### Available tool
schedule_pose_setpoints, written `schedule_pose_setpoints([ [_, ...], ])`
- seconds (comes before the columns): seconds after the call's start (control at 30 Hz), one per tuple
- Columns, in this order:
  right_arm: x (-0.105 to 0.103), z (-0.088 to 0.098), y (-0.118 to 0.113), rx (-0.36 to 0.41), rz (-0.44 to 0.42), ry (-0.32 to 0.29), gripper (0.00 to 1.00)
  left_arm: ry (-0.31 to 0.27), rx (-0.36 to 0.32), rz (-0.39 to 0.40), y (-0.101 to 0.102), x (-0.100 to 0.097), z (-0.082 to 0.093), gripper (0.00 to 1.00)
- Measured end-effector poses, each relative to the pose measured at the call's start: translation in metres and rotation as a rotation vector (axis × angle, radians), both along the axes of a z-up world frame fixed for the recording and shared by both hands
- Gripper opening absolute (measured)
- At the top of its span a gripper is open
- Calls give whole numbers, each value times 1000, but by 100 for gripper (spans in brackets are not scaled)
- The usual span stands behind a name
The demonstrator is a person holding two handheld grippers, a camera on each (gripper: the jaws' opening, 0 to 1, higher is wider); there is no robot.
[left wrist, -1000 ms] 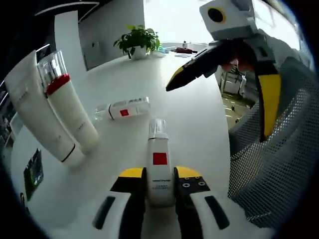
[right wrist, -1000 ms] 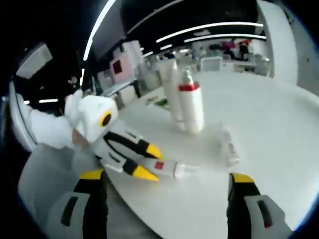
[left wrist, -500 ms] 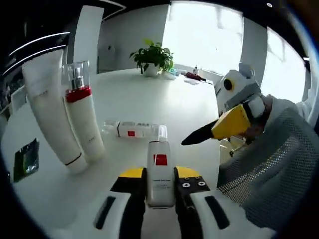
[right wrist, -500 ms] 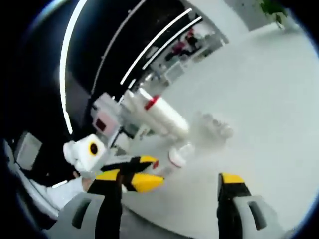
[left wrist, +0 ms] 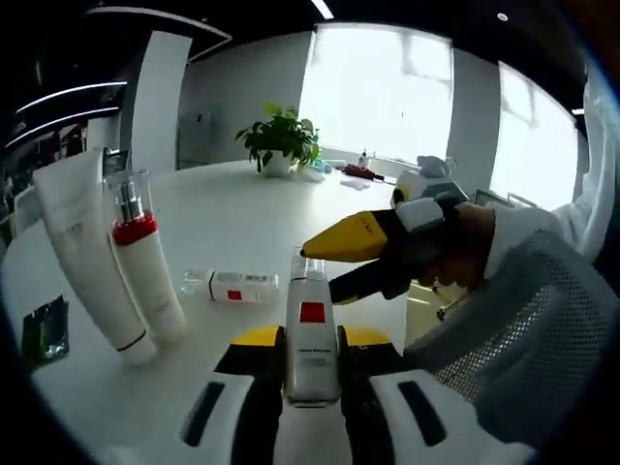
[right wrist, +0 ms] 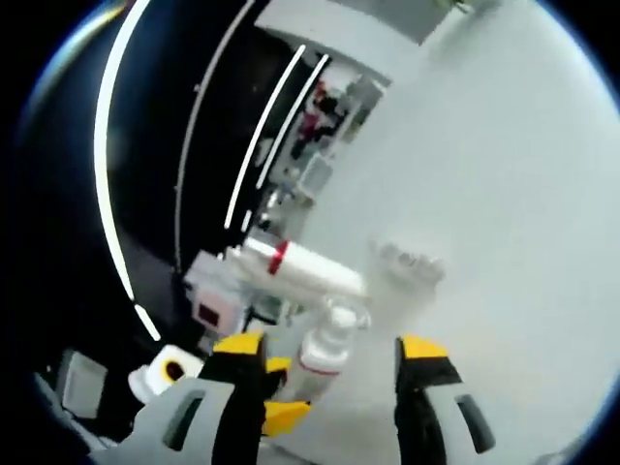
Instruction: Arrange the skincare products in the storage area until every visible bottle or jar stands upright without overlapping.
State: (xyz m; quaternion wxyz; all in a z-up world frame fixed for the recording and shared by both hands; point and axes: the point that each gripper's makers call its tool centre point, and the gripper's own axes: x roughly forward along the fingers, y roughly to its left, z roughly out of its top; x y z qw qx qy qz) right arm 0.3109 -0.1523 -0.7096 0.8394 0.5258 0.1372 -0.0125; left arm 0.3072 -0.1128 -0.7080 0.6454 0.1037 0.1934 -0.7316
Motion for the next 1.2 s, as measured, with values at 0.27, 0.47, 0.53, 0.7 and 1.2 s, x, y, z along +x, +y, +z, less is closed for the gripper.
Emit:
schedule_pose_setpoints([
  [0.27,2,0,-10,26,-57,-8,45,-26,-25,-29,-2,-7,5,17],
  [0.47,3,-1,-12,26,-64,-5,37,-28,-36,-31,-3,-8,9,17],
  [0.53,4,-1,-13,23,-66,-8,29,-29,-32,-32,-2,-8,7,17],
  [0.7,9,6,-16,-59,-65,-25,17,-51,-24,-35,-2,-7,5,17],
  [1.2,18,27,1,-314,116,-76,13,-53,33,-103,4,-10,-9,20],
])
